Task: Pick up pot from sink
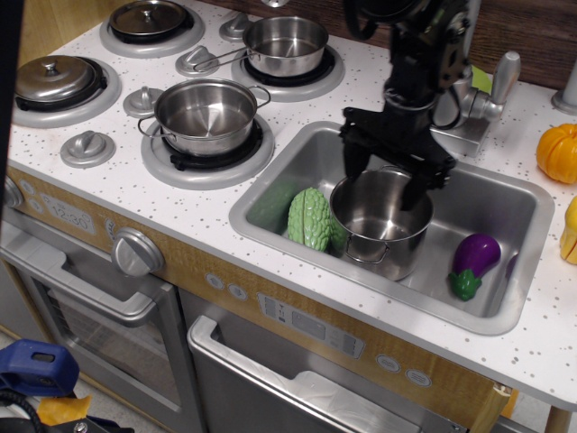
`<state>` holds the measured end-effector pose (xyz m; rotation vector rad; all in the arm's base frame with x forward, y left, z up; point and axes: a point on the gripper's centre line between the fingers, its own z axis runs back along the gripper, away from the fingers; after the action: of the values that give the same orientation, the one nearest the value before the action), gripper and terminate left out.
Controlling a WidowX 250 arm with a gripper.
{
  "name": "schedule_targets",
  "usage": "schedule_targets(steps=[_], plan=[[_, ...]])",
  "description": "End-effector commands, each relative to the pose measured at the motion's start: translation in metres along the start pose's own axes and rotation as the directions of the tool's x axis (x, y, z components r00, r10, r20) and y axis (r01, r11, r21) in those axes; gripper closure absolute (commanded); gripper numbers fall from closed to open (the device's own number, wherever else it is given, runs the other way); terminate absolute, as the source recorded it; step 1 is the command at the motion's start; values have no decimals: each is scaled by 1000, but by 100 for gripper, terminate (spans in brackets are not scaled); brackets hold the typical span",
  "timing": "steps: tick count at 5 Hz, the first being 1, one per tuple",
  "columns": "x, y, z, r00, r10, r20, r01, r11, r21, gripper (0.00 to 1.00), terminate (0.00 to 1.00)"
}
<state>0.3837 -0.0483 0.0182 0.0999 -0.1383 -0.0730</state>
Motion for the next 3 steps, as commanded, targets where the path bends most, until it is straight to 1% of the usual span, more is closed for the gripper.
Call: schedule_targets(steps=[1, 2, 3], plan=[[18, -7, 30, 997, 20, 78, -17, 999, -40, 0, 0], [18, -15, 28, 996, 37, 87, -32, 998, -58, 0, 0], [15, -25, 19, 993, 58, 104, -50, 996, -72, 0, 0]])
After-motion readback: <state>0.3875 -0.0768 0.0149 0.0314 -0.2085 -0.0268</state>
